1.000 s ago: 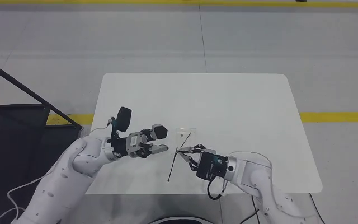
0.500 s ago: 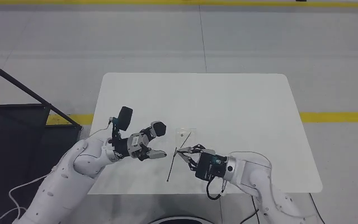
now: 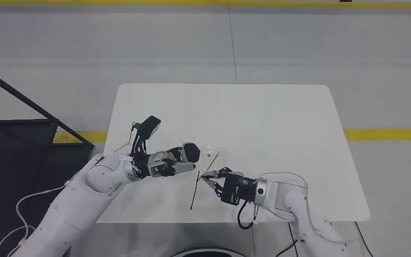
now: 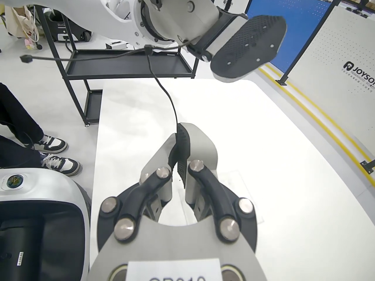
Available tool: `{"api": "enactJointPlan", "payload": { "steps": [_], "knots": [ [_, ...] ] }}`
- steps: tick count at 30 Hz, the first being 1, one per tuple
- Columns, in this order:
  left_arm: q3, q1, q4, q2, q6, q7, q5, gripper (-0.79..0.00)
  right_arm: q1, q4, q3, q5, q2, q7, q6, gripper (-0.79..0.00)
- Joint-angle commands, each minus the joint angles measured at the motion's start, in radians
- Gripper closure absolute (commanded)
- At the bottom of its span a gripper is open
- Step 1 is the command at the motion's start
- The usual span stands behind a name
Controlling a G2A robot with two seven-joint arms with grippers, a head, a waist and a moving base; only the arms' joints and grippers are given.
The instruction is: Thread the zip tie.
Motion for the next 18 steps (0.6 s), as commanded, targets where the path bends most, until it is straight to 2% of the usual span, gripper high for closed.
{"api": "enactJointPlan", "payload": {
  "steps": [1, 12, 14, 18],
  "knots": [
    [0.011, -0.009, 0.004, 0.0, 0.009, -0.046, -0.016, -0.369, 0.002, 0.001, -0.002, 0.005, 0.0, 0.003, 0.0, 0.0],
    [0.038, -0.043, 0.032, -0.008, 0.018, -0.134, -0.069, -0.323, -0.001, 0.005, 0.005, 0.02, 0.004, -0.001, 0.0, 0.0],
    [0.039, -0.045, 0.033, -0.009, 0.018, -0.141, -0.071, -0.283, -0.001, 0.004, 0.006, 0.022, 0.004, -0.001, 0.002, 0.0],
    [0.042, -0.047, 0.034, -0.011, 0.014, -0.151, -0.078, -0.262, -0.002, 0.003, 0.006, 0.025, 0.005, 0.002, 0.002, 0.0]
  ]
}}
